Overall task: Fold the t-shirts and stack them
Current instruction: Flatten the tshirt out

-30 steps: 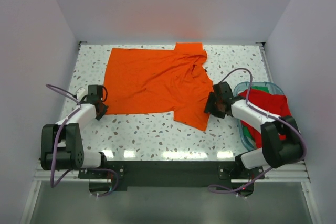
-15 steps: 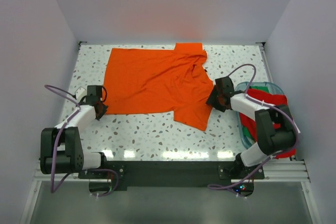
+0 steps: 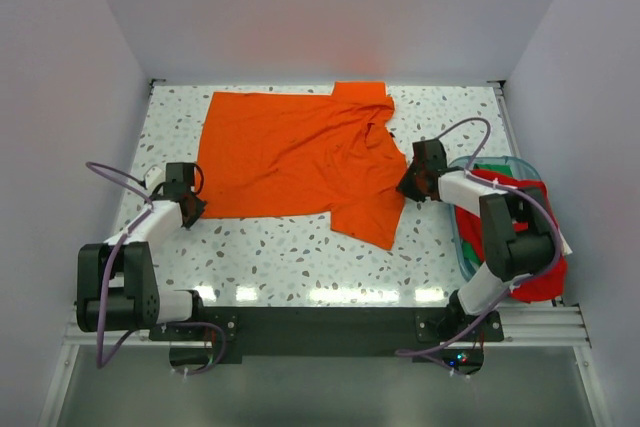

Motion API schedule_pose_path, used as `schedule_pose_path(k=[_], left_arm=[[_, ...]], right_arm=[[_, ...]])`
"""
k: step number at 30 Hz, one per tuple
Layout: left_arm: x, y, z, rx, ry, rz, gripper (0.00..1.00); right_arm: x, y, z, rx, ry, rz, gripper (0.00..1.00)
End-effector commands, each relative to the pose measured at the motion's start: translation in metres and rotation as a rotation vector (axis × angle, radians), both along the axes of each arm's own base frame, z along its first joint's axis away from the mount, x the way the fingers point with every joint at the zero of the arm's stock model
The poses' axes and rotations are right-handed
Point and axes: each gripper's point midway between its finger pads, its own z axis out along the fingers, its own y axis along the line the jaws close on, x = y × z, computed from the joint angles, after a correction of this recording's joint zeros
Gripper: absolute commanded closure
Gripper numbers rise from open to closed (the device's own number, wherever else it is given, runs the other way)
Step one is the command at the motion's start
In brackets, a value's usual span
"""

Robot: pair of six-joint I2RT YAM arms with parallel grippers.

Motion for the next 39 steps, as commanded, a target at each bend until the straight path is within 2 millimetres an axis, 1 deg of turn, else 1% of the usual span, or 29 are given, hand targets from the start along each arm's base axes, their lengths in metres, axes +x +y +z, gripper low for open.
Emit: schedule_pose_path(k=[1, 3, 4, 6, 7, 8, 10, 11, 12, 14, 15, 17, 18, 20, 21, 22, 23, 24, 26, 28, 29, 30, 31, 32, 33, 34, 36, 37, 39], left_arm=[[0.011, 0.000, 0.009, 0.006, -0.045, -0.018, 1.00], [0.011, 0.000, 0.010, 0.005, -0.049, -0.020, 1.00], [0.011, 0.000, 0.012, 0.007, -0.052, -0.022, 1.00], [0.012, 0.000, 0.016, 0.013, -0.061, -0.024, 1.00], [0.012, 0.001, 0.019, 0.015, -0.067, -0.025, 1.00], [0.011, 0.001, 0.020, 0.017, -0.069, -0.025, 1.00], [0.012, 0.002, 0.027, 0.023, -0.090, -0.029, 1.00], [0.010, 0.003, 0.028, 0.030, -0.087, -0.028, 1.00], [0.010, 0.004, 0.032, 0.035, -0.100, -0.027, 1.00], [0.007, 0.004, 0.033, 0.039, -0.102, -0.026, 1.00], [0.007, 0.004, 0.037, 0.040, -0.118, -0.026, 1.00], [0.001, 0.003, 0.036, 0.038, -0.120, -0.027, 1.00], [0.000, 0.003, 0.041, 0.039, -0.140, -0.024, 1.00], [-0.008, 0.002, 0.038, 0.039, -0.134, -0.027, 1.00], [-0.009, 0.002, 0.045, 0.039, -0.160, -0.028, 1.00], [-0.014, 0.002, 0.046, 0.038, -0.156, -0.029, 1.00], [-0.015, 0.001, 0.049, 0.036, -0.165, -0.034, 1.00], [-0.015, 0.000, 0.060, 0.038, -0.208, -0.039, 1.00], [-0.016, -0.001, 0.077, 0.043, -0.244, -0.054, 1.00], [-0.015, -0.001, 0.112, 0.059, -0.318, -0.066, 1.00], [-0.014, 0.000, 0.125, 0.067, -0.349, -0.069, 1.00], [-0.015, 0.000, 0.145, 0.080, -0.397, -0.078, 1.00], [-0.015, -0.001, 0.175, 0.088, -0.464, -0.091, 1.00], [-0.014, -0.002, 0.187, 0.093, -0.483, -0.102, 1.00], [-0.017, -0.002, 0.206, 0.105, -0.526, -0.112, 1.00], [-0.018, -0.005, 0.235, 0.108, -0.583, -0.127, 1.00], [-0.025, -0.007, 0.269, 0.117, -0.658, -0.141, 1.00], [-0.030, -0.008, 0.298, 0.127, -0.712, -0.146, 1.00], [-0.038, -0.010, 0.330, 0.138, -0.786, -0.158, 1.00]], right_arm=[[-0.002, 0.003, 0.001, 0.024, -0.013, -0.007, 0.76], [-0.012, 0.000, -0.001, 0.018, 0.002, -0.008, 0.87], [-0.014, -0.001, 0.002, 0.018, -0.005, -0.011, 0.95], [-0.023, -0.004, 0.012, 0.018, -0.024, -0.013, 1.00], [-0.026, -0.006, 0.015, 0.016, -0.029, -0.014, 1.00], [-0.031, -0.007, 0.026, 0.019, -0.048, -0.014, 1.00], [-0.038, -0.010, 0.034, 0.010, -0.064, -0.013, 1.00], [-0.046, -0.013, 0.035, 0.006, -0.054, -0.013, 1.00], [-0.049, -0.014, 0.047, 0.009, -0.087, -0.011, 1.00], [-0.062, -0.017, 0.049, 0.004, -0.077, -0.005, 1.00], [-0.065, -0.017, 0.059, 0.013, -0.107, -0.002, 1.00], [-0.080, -0.020, 0.056, 0.011, -0.091, 0.001, 1.00], [-0.084, -0.021, 0.065, 0.018, -0.123, 0.001, 1.00], [-0.098, -0.023, 0.064, 0.020, -0.116, 0.004, 1.00], [-0.102, -0.024, 0.065, 0.021, -0.120, 0.004, 1.00], [-0.106, -0.025, 0.076, 0.030, -0.160, 0.002, 1.00], [-0.114, -0.027, 0.077, 0.028, -0.152, 0.002, 1.00], [-0.116, -0.027, 0.082, 0.031, -0.165, 0.005, 1.00], [-0.123, -0.029, 0.102, 0.035, -0.211, 0.014, 1.00], [-0.125, -0.030, 0.120, 0.026, -0.244, 0.028, 1.00], [-0.127, -0.032, 0.140, 0.025, -0.277, 0.030, 1.00], [-0.128, -0.034, 0.151, 0.018, -0.295, 0.029, 1.00], [-0.130, -0.035, 0.176, 0.015, -0.341, 0.038, 1.00], [-0.131, -0.036, 0.190, 0.013, -0.364, 0.042, 1.00], [-0.132, -0.039, 0.203, -0.005, -0.386, 0.039, 1.00], [-0.136, -0.041, 0.233, -0.003, -0.435, 0.040, 1.00], [-0.140, -0.044, 0.263, -0.008, -0.490, 0.038, 1.00], [-0.145, -0.045, 0.293, -0.003, -0.549, 0.043, 1.00], [-0.148, -0.046, 0.320, -0.004, -0.594, 0.048, 1.00]])
